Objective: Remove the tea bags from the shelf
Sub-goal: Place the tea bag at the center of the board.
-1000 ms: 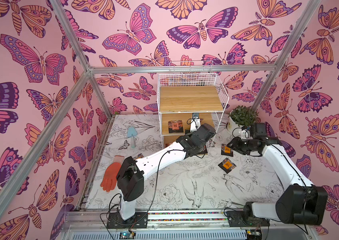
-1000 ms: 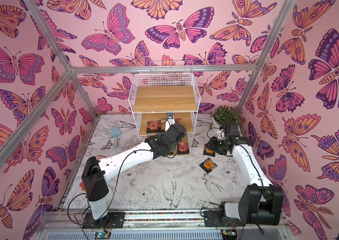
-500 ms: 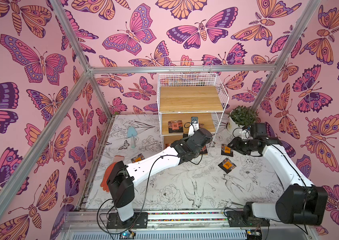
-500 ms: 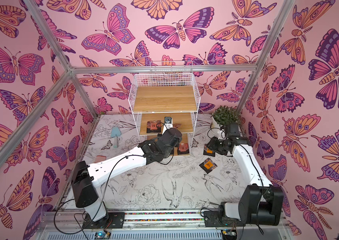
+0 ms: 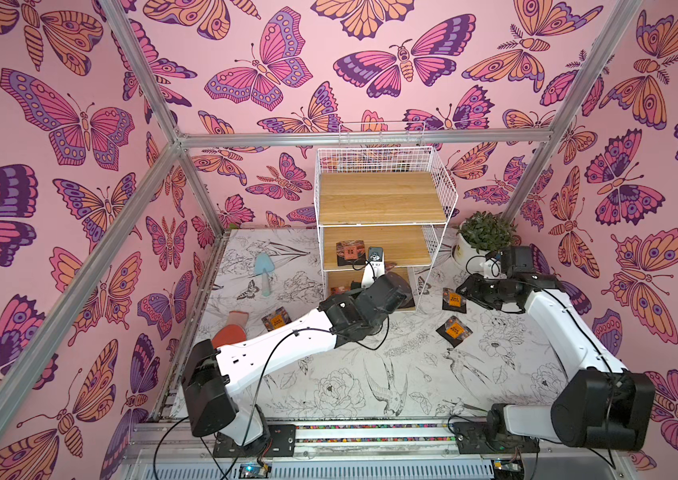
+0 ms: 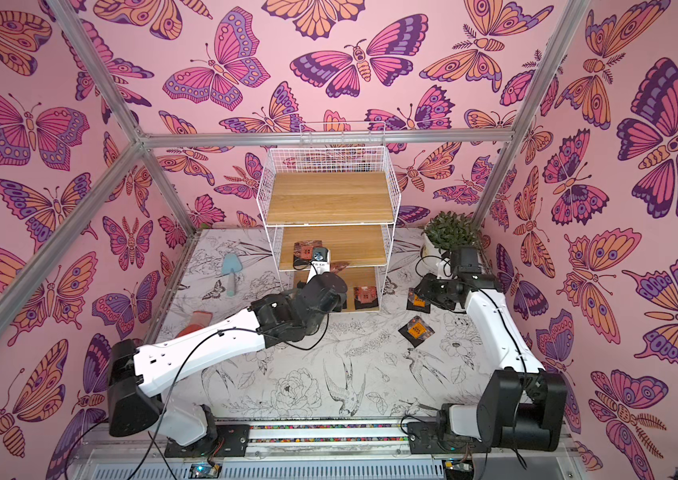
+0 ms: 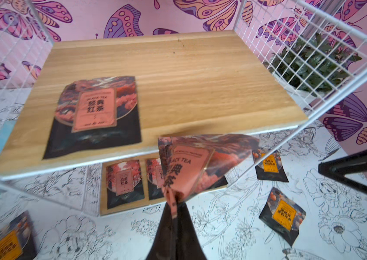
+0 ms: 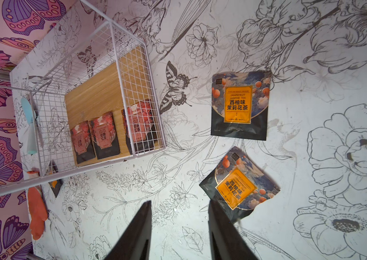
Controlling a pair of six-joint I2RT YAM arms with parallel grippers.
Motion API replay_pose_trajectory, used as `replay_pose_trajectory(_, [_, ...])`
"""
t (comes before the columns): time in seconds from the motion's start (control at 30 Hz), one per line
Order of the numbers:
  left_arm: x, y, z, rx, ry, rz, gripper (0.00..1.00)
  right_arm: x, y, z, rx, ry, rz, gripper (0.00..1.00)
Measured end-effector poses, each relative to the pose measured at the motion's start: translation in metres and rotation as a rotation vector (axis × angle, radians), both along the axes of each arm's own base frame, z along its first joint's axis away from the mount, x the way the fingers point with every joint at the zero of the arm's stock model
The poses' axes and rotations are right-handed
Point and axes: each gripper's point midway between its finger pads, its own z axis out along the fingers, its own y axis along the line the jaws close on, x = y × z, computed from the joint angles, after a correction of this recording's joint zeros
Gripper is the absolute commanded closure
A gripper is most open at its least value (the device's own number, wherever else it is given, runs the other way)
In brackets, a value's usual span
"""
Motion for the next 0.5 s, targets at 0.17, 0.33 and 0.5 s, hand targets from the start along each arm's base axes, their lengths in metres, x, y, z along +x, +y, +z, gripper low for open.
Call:
replay_pose_trajectory(0.17, [-0.031, 0.053, -0.025, 0.026, 0.073, 0.081, 1.00, 0.000, 0.000, 0.000, -0.002, 0.000, 0.001, 0.54])
replay_pose_trajectory(0.33, [-0.062, 0.112, -0.074, 0.085, 0.186, 0.184, 1.00, 0.000, 0.000, 0.000, -0.002, 0.000, 0.002, 0.54])
replay_pose_trajectory(0.5, [-0.089, 0.158, -0.130, 0.156, 0.299, 0.289, 1.00, 0.000, 0.000, 0.000, -0.002, 0.000, 0.001, 0.55])
